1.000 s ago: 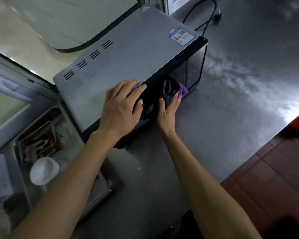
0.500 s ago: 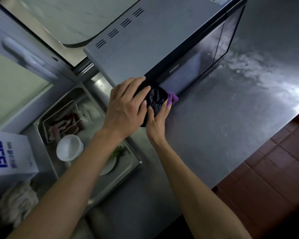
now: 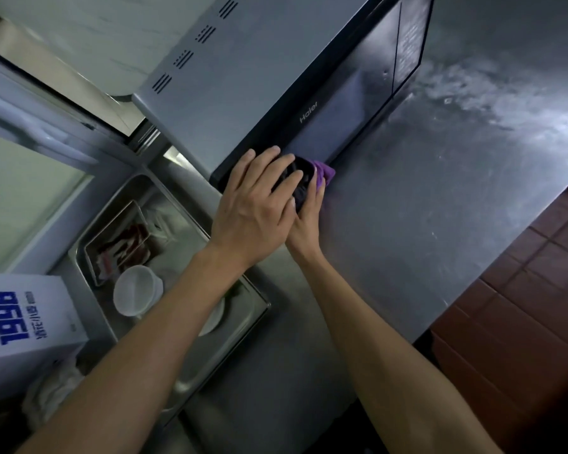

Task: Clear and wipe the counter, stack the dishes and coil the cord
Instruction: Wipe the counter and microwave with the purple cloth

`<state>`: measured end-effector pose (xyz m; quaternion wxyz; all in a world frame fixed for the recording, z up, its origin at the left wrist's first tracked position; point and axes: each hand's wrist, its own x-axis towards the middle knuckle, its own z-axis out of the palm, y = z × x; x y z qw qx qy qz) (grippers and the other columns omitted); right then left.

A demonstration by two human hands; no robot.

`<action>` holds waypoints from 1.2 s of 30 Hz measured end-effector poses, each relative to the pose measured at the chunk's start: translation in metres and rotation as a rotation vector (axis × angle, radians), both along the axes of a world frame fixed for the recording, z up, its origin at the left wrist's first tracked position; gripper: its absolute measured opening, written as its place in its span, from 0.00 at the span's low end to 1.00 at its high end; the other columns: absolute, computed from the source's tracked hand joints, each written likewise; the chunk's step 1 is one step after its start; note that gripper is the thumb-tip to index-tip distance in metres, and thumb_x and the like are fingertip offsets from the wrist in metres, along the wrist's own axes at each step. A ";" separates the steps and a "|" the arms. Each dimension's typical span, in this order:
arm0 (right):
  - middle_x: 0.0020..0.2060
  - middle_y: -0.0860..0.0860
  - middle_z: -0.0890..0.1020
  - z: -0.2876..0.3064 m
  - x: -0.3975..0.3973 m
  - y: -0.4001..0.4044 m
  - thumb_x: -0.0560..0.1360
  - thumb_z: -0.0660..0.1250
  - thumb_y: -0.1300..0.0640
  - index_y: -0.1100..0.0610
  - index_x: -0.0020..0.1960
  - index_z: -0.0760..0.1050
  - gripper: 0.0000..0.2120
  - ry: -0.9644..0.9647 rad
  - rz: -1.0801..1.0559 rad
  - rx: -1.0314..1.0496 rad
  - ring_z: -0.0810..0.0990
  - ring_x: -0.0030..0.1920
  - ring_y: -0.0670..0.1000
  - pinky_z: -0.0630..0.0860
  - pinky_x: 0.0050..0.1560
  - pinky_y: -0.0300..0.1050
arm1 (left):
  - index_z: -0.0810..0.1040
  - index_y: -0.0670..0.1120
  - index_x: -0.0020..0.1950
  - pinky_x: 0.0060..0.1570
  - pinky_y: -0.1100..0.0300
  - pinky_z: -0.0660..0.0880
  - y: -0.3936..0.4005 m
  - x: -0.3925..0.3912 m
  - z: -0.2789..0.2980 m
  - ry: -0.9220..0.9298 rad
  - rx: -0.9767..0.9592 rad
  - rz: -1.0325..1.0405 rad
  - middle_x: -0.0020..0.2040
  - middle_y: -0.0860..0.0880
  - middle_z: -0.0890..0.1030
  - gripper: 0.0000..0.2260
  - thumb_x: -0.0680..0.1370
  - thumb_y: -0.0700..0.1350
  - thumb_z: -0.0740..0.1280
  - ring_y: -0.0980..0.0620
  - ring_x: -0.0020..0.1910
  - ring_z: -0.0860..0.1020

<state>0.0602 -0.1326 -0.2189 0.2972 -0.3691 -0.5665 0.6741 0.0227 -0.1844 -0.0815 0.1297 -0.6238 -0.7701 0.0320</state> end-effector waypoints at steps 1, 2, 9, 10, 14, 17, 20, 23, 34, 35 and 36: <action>0.80 0.53 0.46 0.001 0.002 0.011 0.82 0.63 0.56 0.52 0.81 0.49 0.33 0.006 -0.006 -0.018 0.51 0.73 0.35 0.50 0.66 0.20 | 0.76 0.42 0.68 0.76 0.43 0.58 0.006 0.000 -0.001 0.013 -0.024 0.012 0.71 0.41 0.74 0.18 0.81 0.46 0.60 0.43 0.75 0.67; 0.80 0.53 0.46 0.001 0.003 0.024 0.82 0.62 0.55 0.52 0.81 0.49 0.33 0.001 -0.003 -0.028 0.51 0.75 0.39 0.50 0.68 0.23 | 0.76 0.42 0.69 0.76 0.43 0.57 0.011 0.001 -0.002 0.026 -0.047 0.022 0.72 0.42 0.73 0.19 0.81 0.47 0.59 0.43 0.75 0.66; 0.81 0.54 0.47 -0.007 0.006 0.110 0.82 0.62 0.52 0.51 0.81 0.49 0.33 -0.039 -0.016 0.031 0.44 0.75 0.39 0.47 0.73 0.40 | 0.76 0.46 0.69 0.75 0.37 0.49 0.055 0.003 -0.009 0.065 -0.113 0.072 0.76 0.46 0.69 0.18 0.81 0.50 0.60 0.47 0.78 0.60; 0.81 0.54 0.47 -0.006 0.006 0.120 0.82 0.62 0.52 0.52 0.81 0.49 0.33 -0.039 -0.023 0.034 0.43 0.75 0.39 0.47 0.73 0.40 | 0.76 0.47 0.69 0.75 0.36 0.48 0.061 0.004 -0.010 0.069 -0.120 0.078 0.76 0.46 0.69 0.18 0.81 0.50 0.61 0.48 0.79 0.59; 0.81 0.54 0.48 -0.005 0.006 0.161 0.82 0.61 0.53 0.52 0.81 0.49 0.32 -0.026 -0.037 0.036 0.42 0.80 0.48 0.46 0.76 0.43 | 0.77 0.48 0.67 0.73 0.31 0.47 0.087 0.005 -0.012 0.084 -0.127 0.094 0.75 0.47 0.69 0.17 0.80 0.51 0.60 0.49 0.78 0.61; 0.81 0.54 0.48 0.000 0.008 0.195 0.83 0.60 0.53 0.52 0.81 0.49 0.31 -0.024 -0.050 0.010 0.42 0.80 0.48 0.45 0.75 0.40 | 0.79 0.48 0.66 0.72 0.29 0.47 0.106 0.007 -0.013 0.093 -0.120 0.105 0.75 0.47 0.70 0.17 0.80 0.50 0.62 0.48 0.76 0.63; 0.81 0.54 0.47 0.004 0.010 0.229 0.83 0.59 0.53 0.52 0.81 0.48 0.31 -0.038 -0.060 0.002 0.42 0.80 0.49 0.45 0.74 0.40 | 0.79 0.49 0.66 0.70 0.28 0.48 0.123 0.010 -0.015 0.103 -0.118 0.125 0.74 0.47 0.71 0.17 0.79 0.51 0.62 0.48 0.75 0.64; 0.81 0.54 0.46 0.006 0.011 0.254 0.83 0.59 0.53 0.53 0.81 0.48 0.31 -0.040 -0.066 0.008 0.42 0.80 0.50 0.47 0.78 0.46 | 0.79 0.50 0.66 0.70 0.27 0.48 0.139 0.013 -0.019 0.109 -0.110 0.144 0.74 0.48 0.71 0.16 0.80 0.51 0.62 0.48 0.75 0.65; 0.81 0.53 0.48 0.001 0.016 0.280 0.82 0.61 0.53 0.52 0.81 0.49 0.32 -0.057 -0.041 0.006 0.46 0.80 0.50 0.51 0.79 0.49 | 0.80 0.51 0.64 0.70 0.26 0.41 0.162 0.021 -0.025 0.105 -0.059 0.201 0.72 0.48 0.73 0.14 0.80 0.50 0.63 0.48 0.74 0.67; 0.81 0.53 0.49 -0.001 0.016 0.276 0.82 0.61 0.53 0.52 0.81 0.50 0.32 -0.060 -0.037 0.003 0.48 0.80 0.50 0.52 0.79 0.50 | 0.80 0.50 0.64 0.70 0.27 0.41 0.161 0.022 -0.025 0.105 -0.059 0.198 0.72 0.48 0.73 0.14 0.80 0.49 0.63 0.48 0.74 0.67; 0.80 0.54 0.51 -0.002 0.017 0.271 0.82 0.62 0.53 0.52 0.81 0.51 0.32 -0.062 -0.035 0.007 0.49 0.80 0.51 0.54 0.78 0.52 | 0.80 0.50 0.64 0.70 0.26 0.41 0.159 0.022 -0.026 0.099 -0.059 0.192 0.72 0.47 0.73 0.14 0.80 0.49 0.63 0.48 0.75 0.66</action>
